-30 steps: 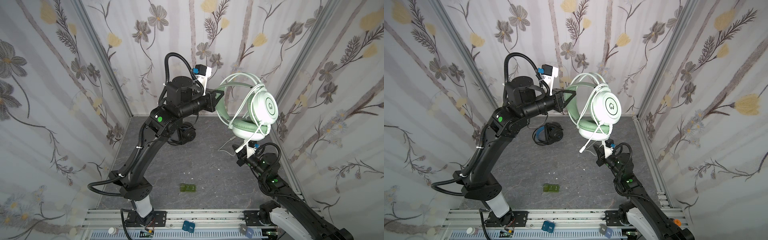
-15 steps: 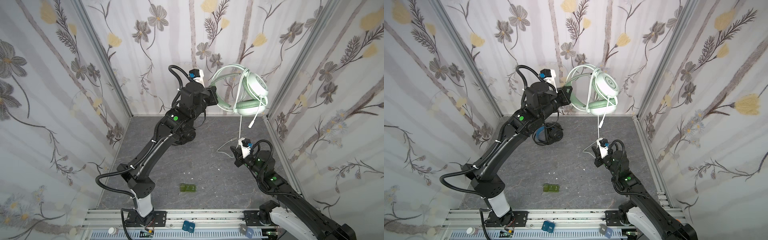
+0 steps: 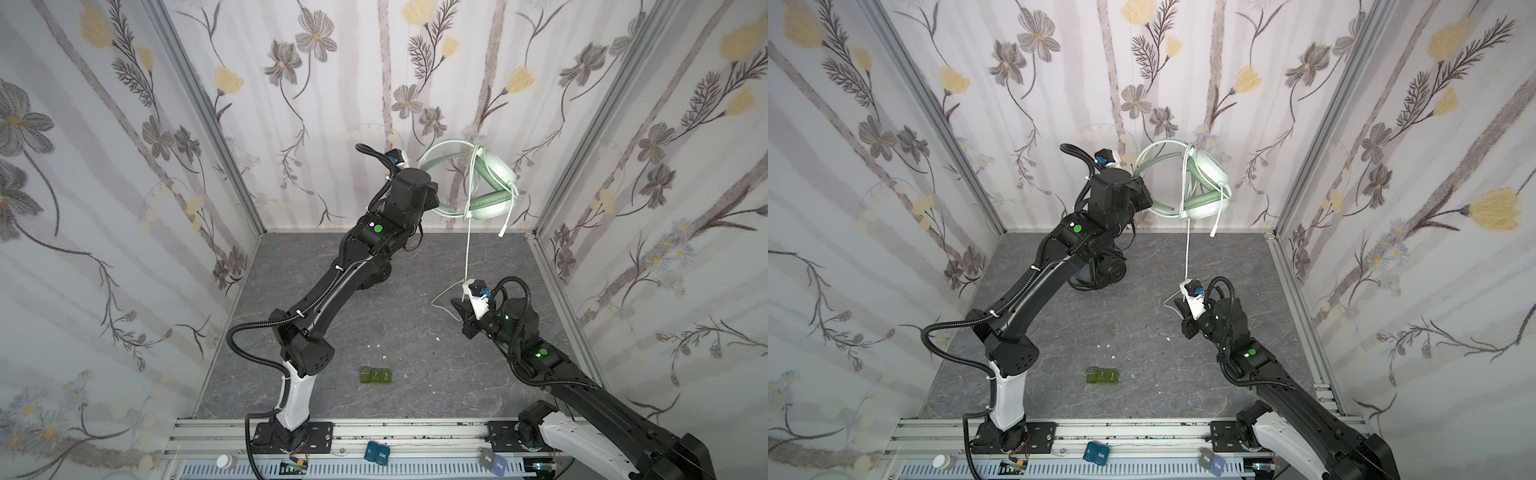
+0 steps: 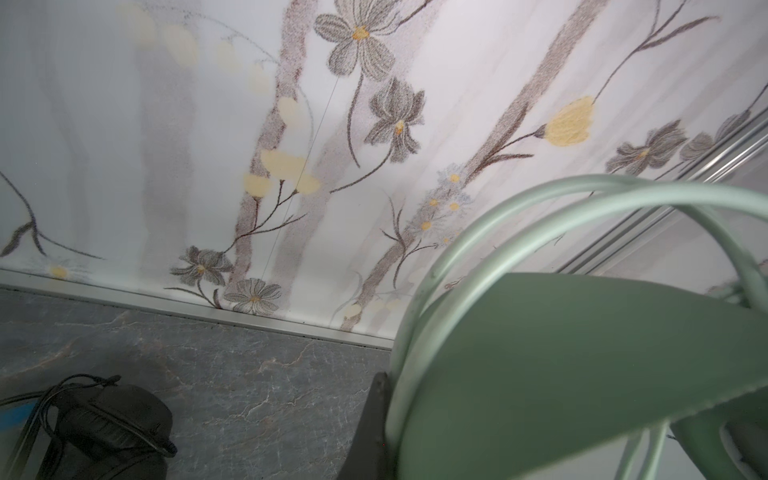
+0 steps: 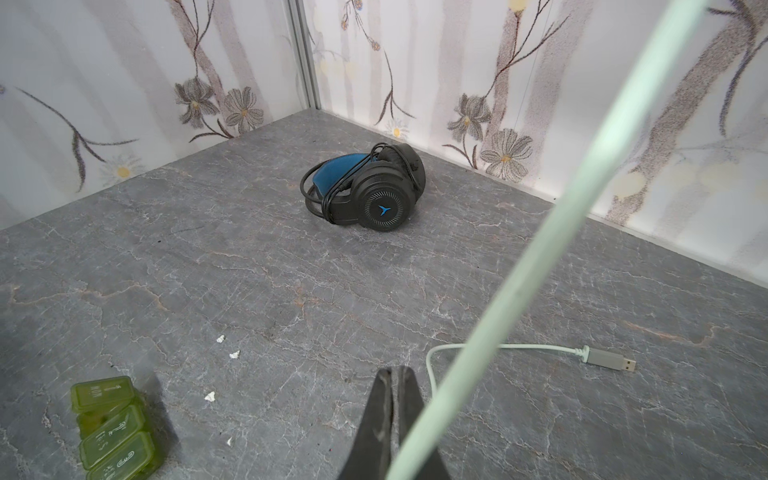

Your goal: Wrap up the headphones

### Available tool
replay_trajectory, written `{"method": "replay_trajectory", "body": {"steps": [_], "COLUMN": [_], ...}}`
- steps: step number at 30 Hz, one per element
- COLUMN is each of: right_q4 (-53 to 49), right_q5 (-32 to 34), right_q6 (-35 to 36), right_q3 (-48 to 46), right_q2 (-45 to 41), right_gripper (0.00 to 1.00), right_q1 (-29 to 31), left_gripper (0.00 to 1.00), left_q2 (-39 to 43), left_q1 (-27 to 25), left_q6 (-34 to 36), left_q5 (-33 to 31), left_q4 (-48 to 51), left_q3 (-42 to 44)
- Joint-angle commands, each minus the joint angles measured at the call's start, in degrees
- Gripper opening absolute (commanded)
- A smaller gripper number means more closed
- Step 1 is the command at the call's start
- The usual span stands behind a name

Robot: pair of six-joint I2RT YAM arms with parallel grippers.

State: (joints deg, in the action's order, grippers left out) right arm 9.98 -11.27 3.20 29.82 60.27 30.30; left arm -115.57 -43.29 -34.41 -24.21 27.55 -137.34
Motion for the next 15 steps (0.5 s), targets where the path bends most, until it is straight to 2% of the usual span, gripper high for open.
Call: {"method": "replay_trajectory", "body": {"steps": [1,15], "right_q4": [-2.4,-5.5], "right_q5": [0.9,3.1], "right_q6": [1.7,4.5], "right_q3": [1.0,4.4], "right_q2": [1.0,5.6], "right_gripper": [0.00,0.00], "right_q1": [1.0,4.9], "left_gripper": [0.00,0.00], "left_q2": [-1.0,-1.2], "left_q1": [0.8,0.6], "left_q6": [-7.0,-11.8], "left_q5": [-3.2,-1.1], "left_q4": [-4.8,-3.6], "left_q3": [-0.9,2.2]}}
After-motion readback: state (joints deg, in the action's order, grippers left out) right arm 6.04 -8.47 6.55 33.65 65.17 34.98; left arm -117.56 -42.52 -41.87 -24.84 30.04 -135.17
